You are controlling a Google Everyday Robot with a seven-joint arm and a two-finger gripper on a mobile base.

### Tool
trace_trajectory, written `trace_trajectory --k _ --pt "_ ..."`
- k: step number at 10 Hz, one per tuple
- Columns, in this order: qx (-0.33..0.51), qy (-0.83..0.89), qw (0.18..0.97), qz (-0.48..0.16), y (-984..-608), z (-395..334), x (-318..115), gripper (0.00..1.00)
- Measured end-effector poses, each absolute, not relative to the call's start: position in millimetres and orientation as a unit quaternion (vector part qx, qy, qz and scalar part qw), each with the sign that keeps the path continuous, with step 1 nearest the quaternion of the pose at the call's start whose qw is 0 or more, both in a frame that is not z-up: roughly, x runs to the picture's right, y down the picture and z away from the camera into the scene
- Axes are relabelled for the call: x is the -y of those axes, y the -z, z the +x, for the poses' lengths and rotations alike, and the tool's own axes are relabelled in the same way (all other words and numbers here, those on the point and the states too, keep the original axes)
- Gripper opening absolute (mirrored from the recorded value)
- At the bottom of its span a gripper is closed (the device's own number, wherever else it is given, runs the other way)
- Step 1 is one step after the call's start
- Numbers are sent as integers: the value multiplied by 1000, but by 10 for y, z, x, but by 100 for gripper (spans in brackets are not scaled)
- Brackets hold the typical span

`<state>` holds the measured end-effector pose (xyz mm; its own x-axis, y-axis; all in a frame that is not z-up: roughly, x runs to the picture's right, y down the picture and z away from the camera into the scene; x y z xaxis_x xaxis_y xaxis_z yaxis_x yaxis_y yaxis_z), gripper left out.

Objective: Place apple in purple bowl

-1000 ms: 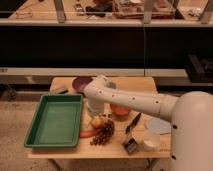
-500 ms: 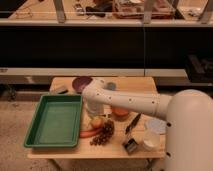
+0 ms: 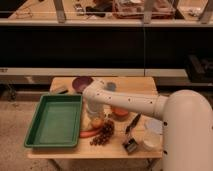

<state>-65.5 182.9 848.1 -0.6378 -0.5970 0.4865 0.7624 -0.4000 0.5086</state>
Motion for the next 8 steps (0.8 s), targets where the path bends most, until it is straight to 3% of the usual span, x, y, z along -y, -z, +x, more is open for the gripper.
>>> trace_trajectory --k 3,8 --pt "354 834 401 -133 -8489 -660 -1882 68" --pt "342 838 403 -139 -8422 -660 -1827 16"
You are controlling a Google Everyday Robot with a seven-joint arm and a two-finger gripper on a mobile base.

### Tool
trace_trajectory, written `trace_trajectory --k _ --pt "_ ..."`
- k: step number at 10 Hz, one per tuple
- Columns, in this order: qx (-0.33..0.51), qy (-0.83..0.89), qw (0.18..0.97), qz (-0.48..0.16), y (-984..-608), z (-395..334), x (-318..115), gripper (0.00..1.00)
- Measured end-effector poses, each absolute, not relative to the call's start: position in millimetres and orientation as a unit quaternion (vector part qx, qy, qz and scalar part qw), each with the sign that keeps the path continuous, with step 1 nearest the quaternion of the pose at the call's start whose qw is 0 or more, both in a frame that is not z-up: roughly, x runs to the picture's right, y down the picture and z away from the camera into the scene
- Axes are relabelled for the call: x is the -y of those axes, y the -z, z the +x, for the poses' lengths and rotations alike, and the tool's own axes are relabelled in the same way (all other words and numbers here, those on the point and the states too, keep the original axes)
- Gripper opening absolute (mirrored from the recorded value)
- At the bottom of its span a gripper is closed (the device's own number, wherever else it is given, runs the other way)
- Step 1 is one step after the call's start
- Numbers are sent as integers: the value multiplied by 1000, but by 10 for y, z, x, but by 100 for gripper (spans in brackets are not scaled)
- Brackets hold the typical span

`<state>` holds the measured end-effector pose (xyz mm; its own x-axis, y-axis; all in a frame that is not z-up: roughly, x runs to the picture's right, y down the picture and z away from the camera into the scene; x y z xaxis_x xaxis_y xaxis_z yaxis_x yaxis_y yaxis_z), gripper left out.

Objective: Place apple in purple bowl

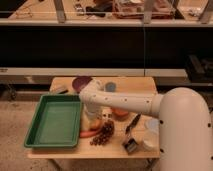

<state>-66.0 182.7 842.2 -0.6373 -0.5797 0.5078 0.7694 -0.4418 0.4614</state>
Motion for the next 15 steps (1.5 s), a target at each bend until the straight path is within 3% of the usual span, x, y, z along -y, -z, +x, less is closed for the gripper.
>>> trace_trajectory --k 2,3,10,15 --pt "341 838 407 -125 -8329 -658 -1659 2" --pt "339 838 413 -111 -8231 -636 -1455 0" --pt "313 848 429 -3 -7339 -660 -13 0" --pt "312 848 428 -2 -7339 -673 -6 0"
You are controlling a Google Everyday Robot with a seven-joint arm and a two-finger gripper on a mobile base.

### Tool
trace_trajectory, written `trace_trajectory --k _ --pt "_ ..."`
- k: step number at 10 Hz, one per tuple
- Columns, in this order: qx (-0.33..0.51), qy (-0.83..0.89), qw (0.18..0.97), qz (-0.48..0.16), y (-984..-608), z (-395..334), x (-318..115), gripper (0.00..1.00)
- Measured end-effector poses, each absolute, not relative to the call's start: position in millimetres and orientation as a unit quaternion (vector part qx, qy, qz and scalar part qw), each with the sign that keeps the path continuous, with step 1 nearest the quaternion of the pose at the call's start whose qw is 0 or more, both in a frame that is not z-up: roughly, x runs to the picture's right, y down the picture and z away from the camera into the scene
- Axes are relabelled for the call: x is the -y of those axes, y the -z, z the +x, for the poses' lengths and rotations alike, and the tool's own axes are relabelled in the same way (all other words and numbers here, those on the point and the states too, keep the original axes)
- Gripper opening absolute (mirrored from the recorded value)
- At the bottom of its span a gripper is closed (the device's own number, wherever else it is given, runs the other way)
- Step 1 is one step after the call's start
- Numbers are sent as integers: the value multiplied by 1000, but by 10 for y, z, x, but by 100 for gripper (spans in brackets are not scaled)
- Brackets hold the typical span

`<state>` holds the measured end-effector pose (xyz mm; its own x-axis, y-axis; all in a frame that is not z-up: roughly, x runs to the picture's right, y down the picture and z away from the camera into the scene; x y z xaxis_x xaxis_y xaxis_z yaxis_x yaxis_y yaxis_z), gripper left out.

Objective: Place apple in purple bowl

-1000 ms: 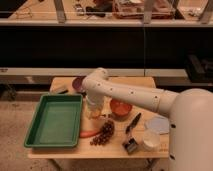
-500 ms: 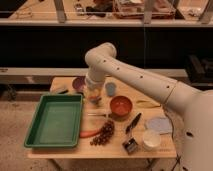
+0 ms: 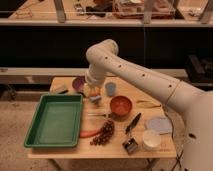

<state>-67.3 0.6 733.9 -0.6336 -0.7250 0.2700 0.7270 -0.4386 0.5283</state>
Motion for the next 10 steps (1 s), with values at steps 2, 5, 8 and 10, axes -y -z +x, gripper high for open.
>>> trace_trajectory --k 2,5,8,10 --pt "286 861 419 7 -7371 -766 83 0" --pt "250 870 422 56 -7739 -912 500 0" --pt "205 865 432 154 -8212 -1025 933 0" --pt "195 857 434 199 -8487 -1097 1114 0"
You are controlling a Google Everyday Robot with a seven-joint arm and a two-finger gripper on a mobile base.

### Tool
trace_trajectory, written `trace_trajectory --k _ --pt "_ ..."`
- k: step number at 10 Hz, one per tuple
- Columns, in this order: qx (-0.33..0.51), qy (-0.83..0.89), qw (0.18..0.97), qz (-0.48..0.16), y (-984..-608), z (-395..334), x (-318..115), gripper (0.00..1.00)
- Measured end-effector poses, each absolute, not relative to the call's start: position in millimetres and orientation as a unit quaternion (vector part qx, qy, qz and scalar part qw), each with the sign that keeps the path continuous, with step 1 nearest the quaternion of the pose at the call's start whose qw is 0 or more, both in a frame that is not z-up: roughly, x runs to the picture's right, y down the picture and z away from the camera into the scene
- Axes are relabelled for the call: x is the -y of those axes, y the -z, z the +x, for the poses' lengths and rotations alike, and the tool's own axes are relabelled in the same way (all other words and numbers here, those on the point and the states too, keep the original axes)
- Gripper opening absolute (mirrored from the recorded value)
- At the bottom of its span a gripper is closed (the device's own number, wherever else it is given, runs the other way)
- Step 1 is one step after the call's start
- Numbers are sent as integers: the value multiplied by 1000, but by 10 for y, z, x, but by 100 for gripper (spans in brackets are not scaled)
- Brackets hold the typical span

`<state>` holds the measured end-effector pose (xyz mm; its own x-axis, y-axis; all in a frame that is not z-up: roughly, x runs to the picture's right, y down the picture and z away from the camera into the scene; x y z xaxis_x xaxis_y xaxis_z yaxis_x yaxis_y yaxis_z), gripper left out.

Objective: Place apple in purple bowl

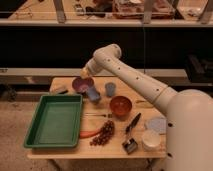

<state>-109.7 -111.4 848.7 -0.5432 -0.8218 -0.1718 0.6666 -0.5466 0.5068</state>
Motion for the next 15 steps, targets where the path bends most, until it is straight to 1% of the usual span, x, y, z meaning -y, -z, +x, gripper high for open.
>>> trace_trajectory --k 2,4,7,9,10,11,12,15 --pt "208 860 422 197 -8749 -1181 1220 0" --pt "220 867 413 173 -8960 -1222 1297 0" --pt "243 873 397 147 -9157 -1294 1232 0" --pt "265 875 384 128 -9383 -1389 1046 2" --pt "273 876 380 119 -9479 -1426 957 9" --pt "280 877 376 108 -9575 -1437 876 20" --pt "284 877 374 101 -9631 -1439 828 28" --pt "303 874 371 78 -9781 -1472 669 60"
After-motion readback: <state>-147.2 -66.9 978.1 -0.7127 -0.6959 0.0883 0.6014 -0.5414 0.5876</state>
